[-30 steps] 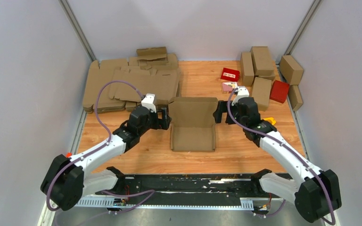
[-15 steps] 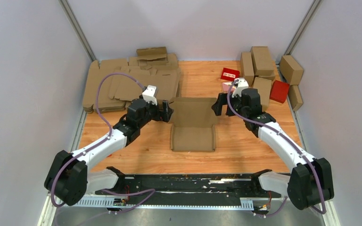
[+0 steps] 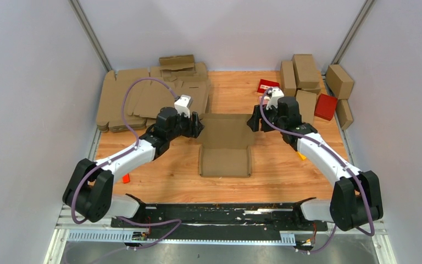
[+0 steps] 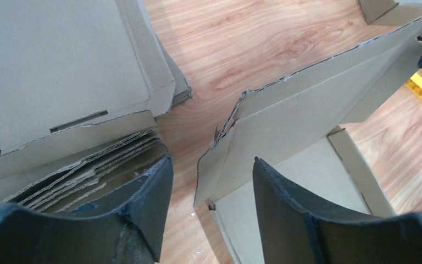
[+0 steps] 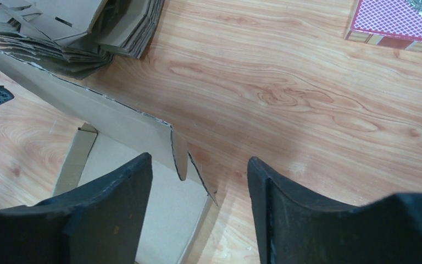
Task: Fold the paper box
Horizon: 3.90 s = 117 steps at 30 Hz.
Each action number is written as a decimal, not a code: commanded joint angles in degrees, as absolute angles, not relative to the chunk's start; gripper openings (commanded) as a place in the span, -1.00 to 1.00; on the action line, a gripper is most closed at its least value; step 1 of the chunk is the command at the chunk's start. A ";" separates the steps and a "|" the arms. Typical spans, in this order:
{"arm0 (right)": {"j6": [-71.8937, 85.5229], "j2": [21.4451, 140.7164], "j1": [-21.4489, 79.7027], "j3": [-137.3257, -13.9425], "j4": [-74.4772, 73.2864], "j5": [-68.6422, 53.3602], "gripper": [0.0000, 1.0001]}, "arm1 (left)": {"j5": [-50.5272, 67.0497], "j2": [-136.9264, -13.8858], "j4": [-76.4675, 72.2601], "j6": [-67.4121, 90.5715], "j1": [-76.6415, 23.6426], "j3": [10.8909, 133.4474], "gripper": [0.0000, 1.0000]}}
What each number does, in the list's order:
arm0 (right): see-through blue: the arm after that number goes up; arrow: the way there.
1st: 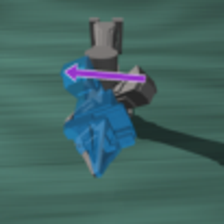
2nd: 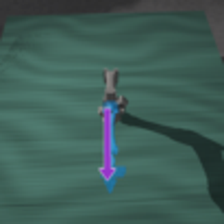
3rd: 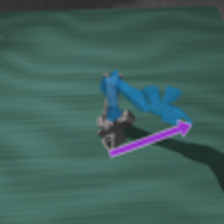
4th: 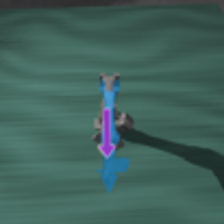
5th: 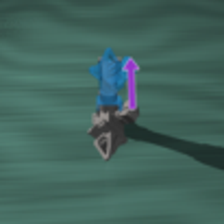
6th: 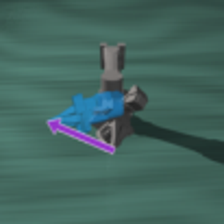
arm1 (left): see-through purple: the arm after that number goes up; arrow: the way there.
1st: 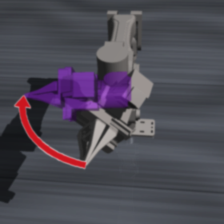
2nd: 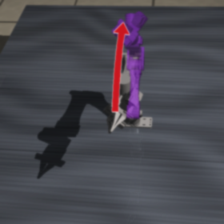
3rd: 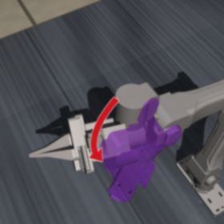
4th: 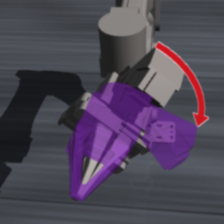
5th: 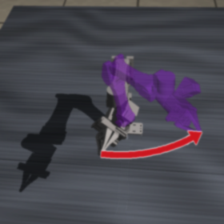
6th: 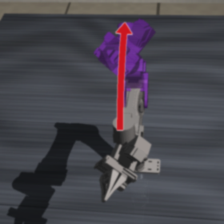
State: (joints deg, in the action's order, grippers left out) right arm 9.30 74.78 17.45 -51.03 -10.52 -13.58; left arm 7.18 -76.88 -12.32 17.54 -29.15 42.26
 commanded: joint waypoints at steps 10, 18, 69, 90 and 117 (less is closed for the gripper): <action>9.20 75.85 20.39 -53.96 -13.33 -11.76 -0.28 | 9.02 -77.75 -8.53 20.69 -28.99 46.26 -0.38; 12.06 76.00 23.36 -56.16 -14.63 -10.81 -0.66 | 7.39 -77.80 -8.10 23.29 -31.06 47.40 -0.69; 15.30 71.66 26.92 -50.43 -2.22 4.89 -1.00 | -5.02 -72.86 -17.18 24.94 -37.04 39.89 -1.00; 19.17 58.10 36.16 -32.26 8.53 16.14 -1.00 | -10.24 -65.82 -25.17 31.34 -42.23 26.86 -1.00; 12.85 57.18 37.02 -31.49 9.63 16.59 -1.00 | -15.11 -62.35 1.28 25.10 -42.02 38.72 0.21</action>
State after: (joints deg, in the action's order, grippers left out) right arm 15.64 58.00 36.75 -29.56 5.93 16.49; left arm -12.91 -62.37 -4.19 27.68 -42.00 34.85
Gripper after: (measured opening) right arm 0.024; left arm 0.561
